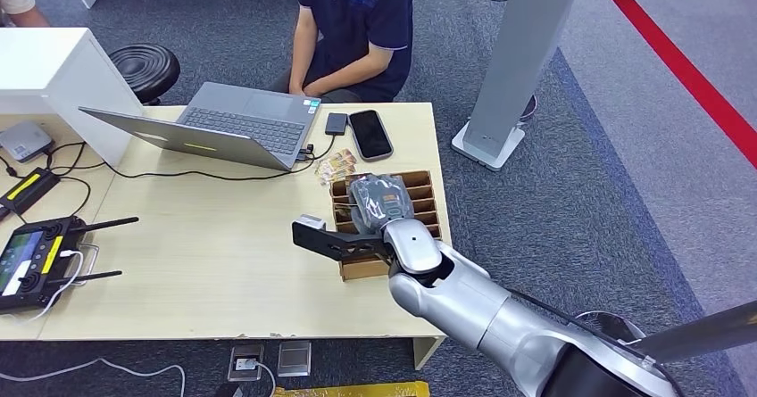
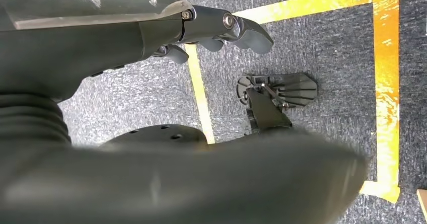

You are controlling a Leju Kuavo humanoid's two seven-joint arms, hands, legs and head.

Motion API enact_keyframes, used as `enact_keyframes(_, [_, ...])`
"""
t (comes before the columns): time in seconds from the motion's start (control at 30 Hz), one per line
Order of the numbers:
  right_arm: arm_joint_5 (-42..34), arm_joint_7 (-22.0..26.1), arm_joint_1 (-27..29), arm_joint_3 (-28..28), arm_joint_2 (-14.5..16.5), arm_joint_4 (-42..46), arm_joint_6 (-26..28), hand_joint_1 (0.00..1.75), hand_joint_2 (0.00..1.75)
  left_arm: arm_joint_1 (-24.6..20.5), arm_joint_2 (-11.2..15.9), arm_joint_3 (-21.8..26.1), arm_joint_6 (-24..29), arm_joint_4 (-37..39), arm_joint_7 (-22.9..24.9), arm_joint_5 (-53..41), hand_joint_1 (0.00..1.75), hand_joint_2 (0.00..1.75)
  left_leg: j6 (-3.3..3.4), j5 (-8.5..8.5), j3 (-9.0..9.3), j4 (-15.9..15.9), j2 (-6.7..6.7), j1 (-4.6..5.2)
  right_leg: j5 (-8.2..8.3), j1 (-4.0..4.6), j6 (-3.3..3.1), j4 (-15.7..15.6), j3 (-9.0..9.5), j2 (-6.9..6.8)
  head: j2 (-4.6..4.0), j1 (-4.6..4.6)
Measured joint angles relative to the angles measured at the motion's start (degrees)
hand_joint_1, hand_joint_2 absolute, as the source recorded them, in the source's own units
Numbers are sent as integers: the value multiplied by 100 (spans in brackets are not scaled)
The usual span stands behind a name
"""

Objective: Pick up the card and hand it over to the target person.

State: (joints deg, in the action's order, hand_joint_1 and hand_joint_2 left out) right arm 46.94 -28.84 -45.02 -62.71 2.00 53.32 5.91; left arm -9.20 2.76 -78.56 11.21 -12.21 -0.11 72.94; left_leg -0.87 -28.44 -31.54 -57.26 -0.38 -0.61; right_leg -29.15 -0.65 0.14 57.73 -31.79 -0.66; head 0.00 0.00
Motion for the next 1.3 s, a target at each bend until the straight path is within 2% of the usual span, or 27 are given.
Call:
enact_keyframes(0.17, [-94,20,-20,27,3,-37,-89,161,175,7,5,83,38,10,31,84,0,175,0,-1,-1,-2,0,0,-1,0,0,2,-1,0,0,0])
enact_keyframes(0.37, [-688,76,-127,177,-161,216,-510,161,175,8,26,94,43,7,56,99,0,175,0,-2,-5,-6,-1,1,-2,-1,1,7,-6,-2,0,0])
enact_keyframes(0.57, [-1170,-144,-223,438,-577,1057,-663,161,175,63,37,135,38,9,46,143,0,175,1,-3,-10,-11,-4,1,-3,-1,2,9,-9,-4,0,0])
enact_keyframes(0.77, [-1633,-634,-295,679,-1124,2283,-1079,161,175,144,63,190,34,12,39,205,0,175,1,-4,-17,-16,-8,2,-5,-2,3,14,-14,-8,0,0])
enact_keyframes(1.0, [-1624,-1093,-172,1016,-1547,3400,-1038,161,175,186,64,235,40,13,10,254,0,175,1,-4,-16,-16,-14,1,-6,-1,3,12,-13,-14,0,0])
enact_keyframes(1.2, [-1390,-1030,-64,1132,-1476,3576,-881,161,175,178,49,218,21,19,10,241,0,175,0,-3,-8,-9,-9,0,-4,-1,1,6,-7,-8,0,0])
enact_keyframes(1.3, [-1253,-561,-23,1236,-1224,3176,-415,161,175,157,29,178,-15,27,15,204,0,175,0,-2,-2,-5,-4,1,-2,-1,1,3,-4,-3,0,0])
